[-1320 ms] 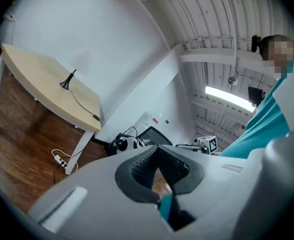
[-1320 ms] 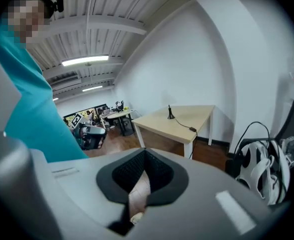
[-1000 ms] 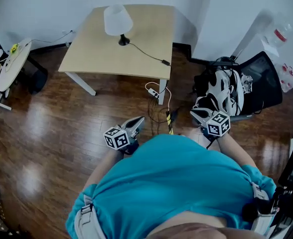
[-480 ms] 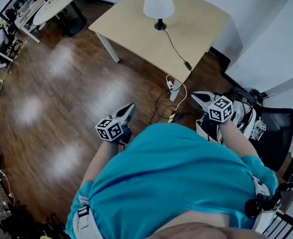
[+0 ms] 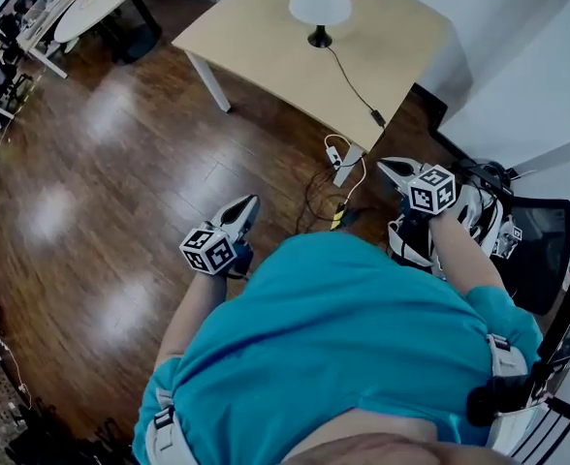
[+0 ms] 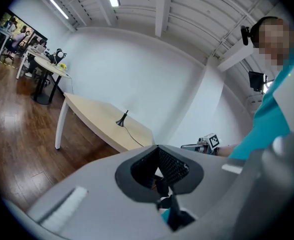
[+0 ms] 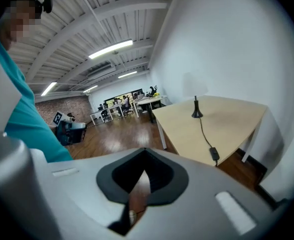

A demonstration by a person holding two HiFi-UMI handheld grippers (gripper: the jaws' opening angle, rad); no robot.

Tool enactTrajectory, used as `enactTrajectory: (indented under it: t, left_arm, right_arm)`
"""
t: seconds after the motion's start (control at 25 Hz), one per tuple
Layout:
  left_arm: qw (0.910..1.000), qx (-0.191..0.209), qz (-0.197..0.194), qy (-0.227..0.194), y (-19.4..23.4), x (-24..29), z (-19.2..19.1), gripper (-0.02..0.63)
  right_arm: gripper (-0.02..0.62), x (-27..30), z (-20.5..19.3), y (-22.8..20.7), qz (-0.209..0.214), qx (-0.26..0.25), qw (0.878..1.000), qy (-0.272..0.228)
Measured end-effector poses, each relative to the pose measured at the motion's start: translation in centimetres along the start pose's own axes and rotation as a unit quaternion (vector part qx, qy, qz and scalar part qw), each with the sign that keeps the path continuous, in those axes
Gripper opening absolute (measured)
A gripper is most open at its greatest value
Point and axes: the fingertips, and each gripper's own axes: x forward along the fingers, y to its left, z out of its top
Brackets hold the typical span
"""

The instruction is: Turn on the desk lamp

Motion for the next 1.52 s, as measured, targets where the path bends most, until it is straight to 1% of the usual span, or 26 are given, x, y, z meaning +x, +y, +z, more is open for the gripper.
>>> enactTrajectory:
  t: [0.12, 0.2, 0.28, 0.4, 0.52, 0.6, 0.76, 0.88, 1.0, 1.24, 1.52]
  left_arm:
    - [0.9997, 0.009, -0.005, 0.021, 1.4, 0.8, 1.0, 0.000]
    - [0.9993, 0.022, -0.008, 0.028, 1.0, 1.7, 1.7, 0.000]
    - [0.9987, 0.038, -0.007, 0.032, 0.2, 3.0, 2.4, 0.000]
    - [0.9975, 0.059, 0.002, 0.040, -0.8, 7.6, 3.9, 0.000]
    - [0.9950, 0.071, 0.033, 0.062, -1.4, 13.1, 5.1, 0.000]
    - [0.9925, 0.077, 0.054, 0.078, -1.9, 15.9, 4.7, 0.000]
    - [0.9886, 0.087, 0.065, 0.105, -3.3, 22.9, 2.6, 0.000]
    - [0.9855, 0.081, 0.071, 0.131, -3.8, 27.2, 0.6, 0.000]
    - [0.9818, 0.083, 0.075, 0.153, -4.1, 30.2, -0.7, 0.001]
    - [0.9785, 0.083, 0.085, 0.169, -4.8, 32.7, -2.1, 0.000]
    - [0.9774, 0.081, 0.103, 0.166, -5.3, 32.5, -2.5, 0.000]
  right_arm:
    - [0.002, 1.2, 0.8, -0.5, -0.019, 0.015, 1.000, -0.006]
    - [0.002, 1.2, 1.0, -1.2, -0.022, 0.014, 1.000, -0.004]
    - [0.002, 1.0, 0.9, -2.8, -0.025, 0.014, 1.000, -0.002]
    - [0.002, 0.5, 1.8, -8.0, -0.031, 0.017, 0.999, 0.000]
    - [0.002, 1.0, 3.3, -13.6, -0.017, 0.024, 1.000, 0.003]
    - [0.002, 1.7, 3.2, -16.2, 0.000, 0.022, 1.000, 0.011]
    - [0.002, 3.1, 1.4, -22.2, 0.026, 0.006, 0.999, 0.037]
    - [0.002, 4.3, 0.0, -26.3, 0.033, 0.003, 0.998, 0.055]
    - [0.002, 5.4, -0.5, -29.3, 0.036, 0.000, 0.997, 0.064]
    - [0.002, 7.7, -1.8, -32.1, 0.043, -0.018, 0.996, 0.080]
    - [0.002, 9.5, -3.9, -32.5, 0.052, -0.043, 0.992, 0.102]
